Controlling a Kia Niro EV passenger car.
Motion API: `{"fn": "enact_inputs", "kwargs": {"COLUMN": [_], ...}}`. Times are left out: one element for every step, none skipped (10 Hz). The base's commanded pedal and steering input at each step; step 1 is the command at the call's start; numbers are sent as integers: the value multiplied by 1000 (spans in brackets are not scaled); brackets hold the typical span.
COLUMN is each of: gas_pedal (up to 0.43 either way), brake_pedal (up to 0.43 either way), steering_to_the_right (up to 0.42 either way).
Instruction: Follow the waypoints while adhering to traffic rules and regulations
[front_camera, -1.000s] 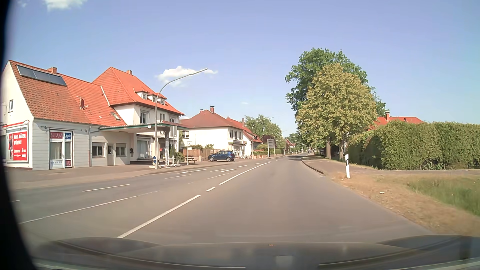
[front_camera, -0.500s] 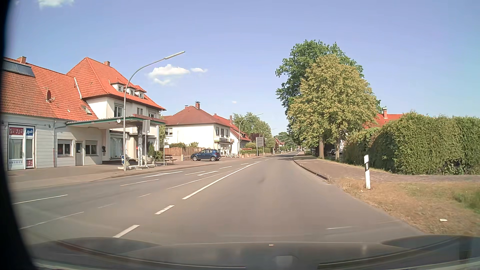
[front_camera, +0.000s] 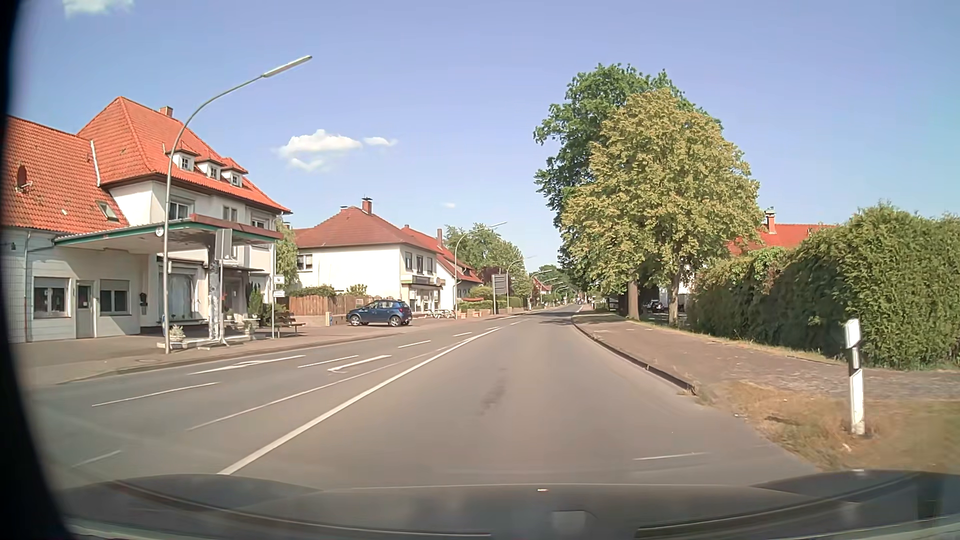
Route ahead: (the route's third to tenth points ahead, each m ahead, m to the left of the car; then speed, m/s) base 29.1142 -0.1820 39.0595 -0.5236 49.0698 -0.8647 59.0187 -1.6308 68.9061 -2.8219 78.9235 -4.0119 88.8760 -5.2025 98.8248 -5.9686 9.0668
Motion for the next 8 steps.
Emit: {"fn": "enact_inputs", "kwargs": {"gas_pedal": [287, 287, 287, 287, 287, 287, 287, 287], "brake_pedal": [6, 6, 6, 6, 6, 6, 6, 6], "steering_to_the_right": [8, 6, 6, 6, 7, 8, 12, 15]}}
